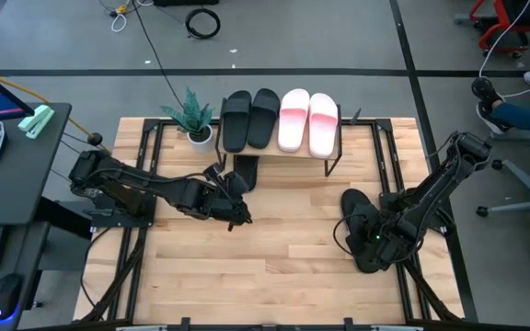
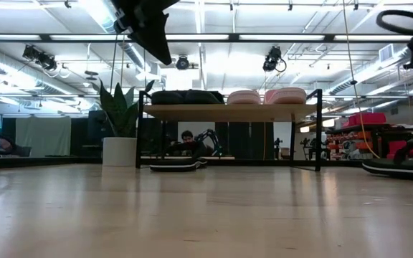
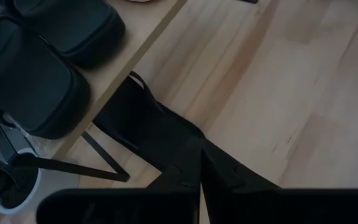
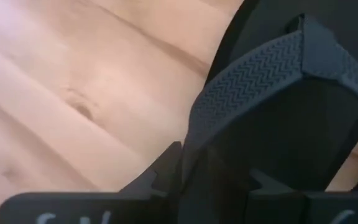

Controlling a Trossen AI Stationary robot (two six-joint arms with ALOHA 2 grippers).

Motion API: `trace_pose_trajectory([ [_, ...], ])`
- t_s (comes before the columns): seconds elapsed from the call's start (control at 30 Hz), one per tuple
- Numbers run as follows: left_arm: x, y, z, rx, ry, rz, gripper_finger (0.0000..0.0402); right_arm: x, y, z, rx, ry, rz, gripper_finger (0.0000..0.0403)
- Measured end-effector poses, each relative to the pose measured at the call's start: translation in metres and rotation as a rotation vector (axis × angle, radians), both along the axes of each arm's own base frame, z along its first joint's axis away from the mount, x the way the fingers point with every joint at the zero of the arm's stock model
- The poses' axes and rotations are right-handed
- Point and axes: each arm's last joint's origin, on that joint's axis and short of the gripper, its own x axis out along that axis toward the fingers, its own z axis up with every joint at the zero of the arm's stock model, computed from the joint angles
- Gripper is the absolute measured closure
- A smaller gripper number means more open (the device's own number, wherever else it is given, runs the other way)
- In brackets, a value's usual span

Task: Pick and place slides into the shelf
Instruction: Put the black slipper under the shelf

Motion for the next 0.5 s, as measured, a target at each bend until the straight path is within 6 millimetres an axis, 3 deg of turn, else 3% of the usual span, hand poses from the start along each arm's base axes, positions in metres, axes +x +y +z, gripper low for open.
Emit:
trace_pose_trajectory([
  [0.23,0.0,0.0,0.0,0.001,0.003,0.0,0.038,0.007,-0.003,-0.007,-0.036,0.027,-0.035,0.0342],
  [0.5,-0.002,0.0,-0.001,0.006,0.023,0.0,0.0387,0.015,-0.005,-0.012,-0.072,0.045,-0.006,0.0396],
])
